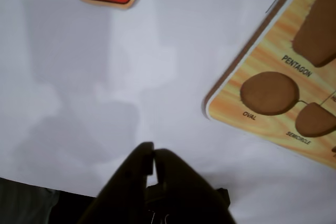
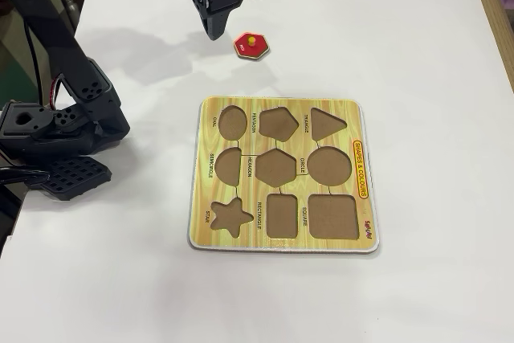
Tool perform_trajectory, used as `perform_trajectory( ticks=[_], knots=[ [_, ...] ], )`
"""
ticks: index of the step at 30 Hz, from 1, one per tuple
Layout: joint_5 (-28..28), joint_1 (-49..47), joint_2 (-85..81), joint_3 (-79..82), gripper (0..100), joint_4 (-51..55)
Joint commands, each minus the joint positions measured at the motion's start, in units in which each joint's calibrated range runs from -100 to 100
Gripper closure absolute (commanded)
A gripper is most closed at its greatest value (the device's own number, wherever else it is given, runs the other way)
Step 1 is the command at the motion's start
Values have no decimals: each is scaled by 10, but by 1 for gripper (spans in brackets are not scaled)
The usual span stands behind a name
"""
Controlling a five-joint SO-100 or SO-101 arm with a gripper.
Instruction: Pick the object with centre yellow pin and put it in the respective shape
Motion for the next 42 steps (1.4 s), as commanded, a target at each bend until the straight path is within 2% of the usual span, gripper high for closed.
perform_trajectory(
  ticks=[1, 13, 26, 38, 42],
  knots=[
    [-1, 7, -6, -51, 99, 0],
    [2, -13, 32, -70, 99, -120],
    [17, -19, 130, -194, 99, -111],
    [17, -19, 183, -205, 98, -119],
    [17, -26, 192, -205, 94, -119]
  ],
)
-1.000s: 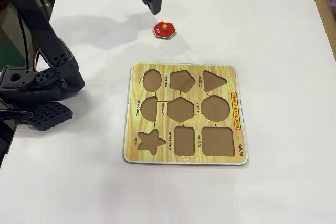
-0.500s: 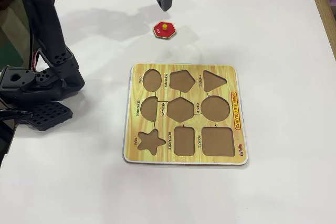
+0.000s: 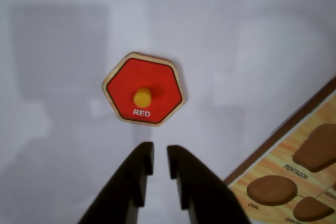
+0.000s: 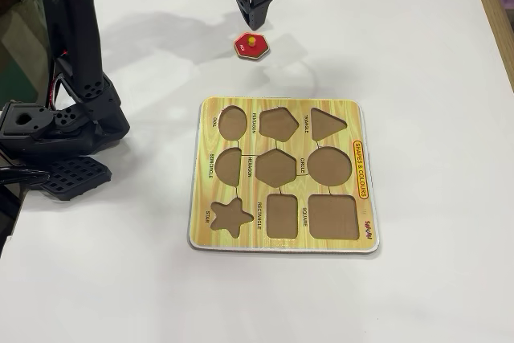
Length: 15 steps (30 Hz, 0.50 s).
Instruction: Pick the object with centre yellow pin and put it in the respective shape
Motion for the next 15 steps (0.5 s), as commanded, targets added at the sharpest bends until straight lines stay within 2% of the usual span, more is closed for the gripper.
perform_trajectory(
  ticks=[1, 10, 15],
  knots=[
    [1, -10, -3, -33, 94, -8],
    [0, -31, -2, -34, 94, -10],
    [1, -52, 12, -33, 94, -63]
  ],
)
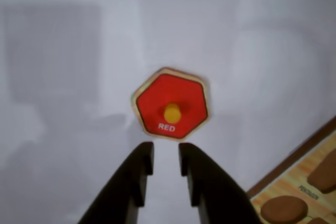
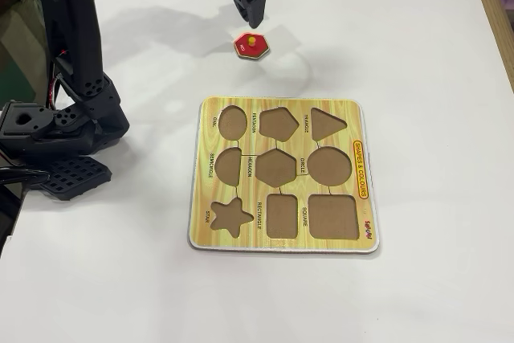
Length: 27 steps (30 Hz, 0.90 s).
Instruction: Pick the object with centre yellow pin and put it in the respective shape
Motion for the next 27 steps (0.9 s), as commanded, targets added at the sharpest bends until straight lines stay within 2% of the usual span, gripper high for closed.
perform_trajectory(
  ticks=[1, 13, 19, 27],
  knots=[
    [1, -14, 12, -33, 94, -43],
    [2, 14, 26, -22, 94, -49],
    [29, 53, 22, -22, 94, -46],
    [27, 48, 26, -31, 94, -50]
  ],
)
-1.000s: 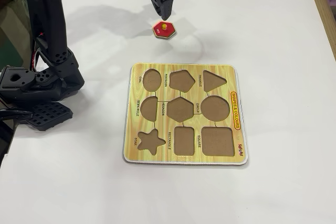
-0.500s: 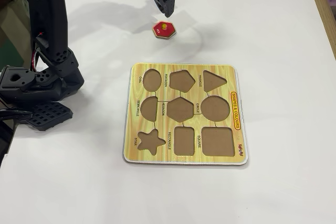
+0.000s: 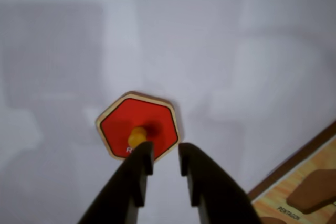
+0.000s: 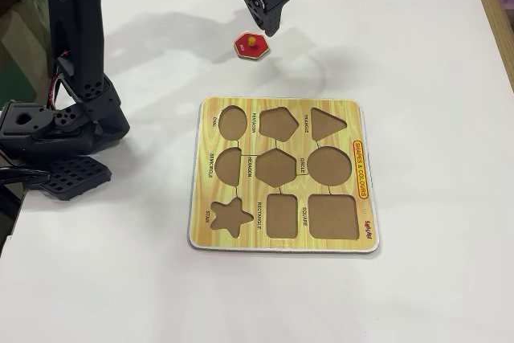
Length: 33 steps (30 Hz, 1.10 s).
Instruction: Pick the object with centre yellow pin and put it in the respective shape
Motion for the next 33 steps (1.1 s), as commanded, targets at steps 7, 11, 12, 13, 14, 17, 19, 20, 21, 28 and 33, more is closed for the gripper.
perform_trajectory(
  ticks=[7, 11, 12, 13, 14, 17, 19, 20, 21, 28, 33],
  knots=[
    [-4, -23, -9, -28, 93, -7],
    [-4, -24, -14, -27, 93, -6],
    [-4, -24, -14, -26, 93, -6],
    [-4, -24, -15, -26, 93, -6],
    [-4, -24, -15, -27, 93, -6],
    [-4, -24, -12, -28, 93, -7],
    [-4, -23, -9, -29, 93, -7],
    [-4, -23, -9, -29, 93, -7],
    [-4, -22, -8, -29, 93, -7],
    [-4, -23, 21, -50, 93, -7],
    [-4, -24, 34, -71, 93, -7]
  ],
)
